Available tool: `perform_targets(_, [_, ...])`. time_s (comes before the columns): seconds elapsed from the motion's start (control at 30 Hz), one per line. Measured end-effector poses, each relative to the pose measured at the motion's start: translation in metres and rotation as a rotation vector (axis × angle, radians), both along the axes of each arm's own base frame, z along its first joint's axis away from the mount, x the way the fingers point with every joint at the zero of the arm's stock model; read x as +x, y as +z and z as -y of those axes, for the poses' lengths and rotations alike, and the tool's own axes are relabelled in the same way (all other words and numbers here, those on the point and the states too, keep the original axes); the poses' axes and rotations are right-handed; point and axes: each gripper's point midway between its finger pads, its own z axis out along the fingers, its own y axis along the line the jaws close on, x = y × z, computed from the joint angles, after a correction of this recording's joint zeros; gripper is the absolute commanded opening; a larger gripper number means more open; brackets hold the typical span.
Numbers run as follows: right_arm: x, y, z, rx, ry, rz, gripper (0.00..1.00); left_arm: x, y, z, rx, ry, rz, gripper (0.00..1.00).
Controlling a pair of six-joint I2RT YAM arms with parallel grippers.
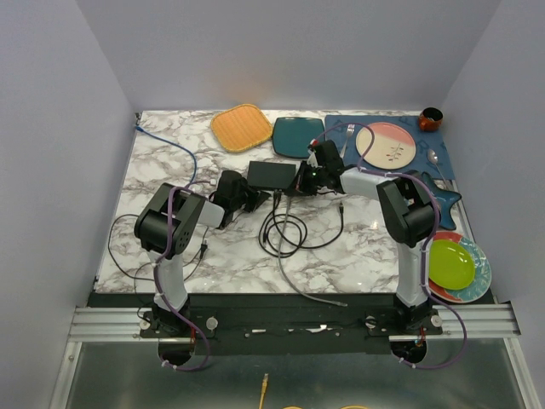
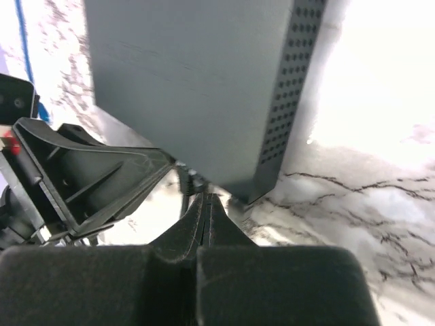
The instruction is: Pull the plug from the switch port
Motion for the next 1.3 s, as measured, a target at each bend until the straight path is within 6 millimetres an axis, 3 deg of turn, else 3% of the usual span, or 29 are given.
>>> perform_targets(0.17, [0.006,0.022,-0.001,0.014,-0.005,0.043,0.01,-0.004,0.011,-0.013,0.027,0.000,0.013,0.59])
perform_targets(0.27, [0.014,0.033,-0.005,0.025,-0.007,0.069,0.01,-0.005,0.015,-0.015,0.046,-0.011,0.025,0.79])
perform_targets(0.3, [0.018,0.037,-0.007,0.031,-0.008,0.078,0.01,-0.003,0.019,-0.014,0.041,-0.019,0.037,0.95])
perform_targets(0.37, [0.025,0.043,-0.011,0.039,-0.008,0.092,0.01,0.000,0.025,-0.010,0.046,-0.037,0.059,0.96])
perform_targets(0.5, [0.038,0.040,-0.017,0.043,-0.009,0.100,0.01,0.003,0.032,-0.003,0.046,-0.060,0.089,0.93])
perform_targets(0.7, [0.032,0.005,-0.016,0.008,-0.007,0.006,0.01,-0.004,0.029,0.009,0.056,-0.090,0.090,0.82])
perform_targets(1.3, [0.033,0.006,-0.016,0.002,-0.008,-0.007,0.01,-0.006,0.016,0.027,-0.026,-0.065,0.053,0.57])
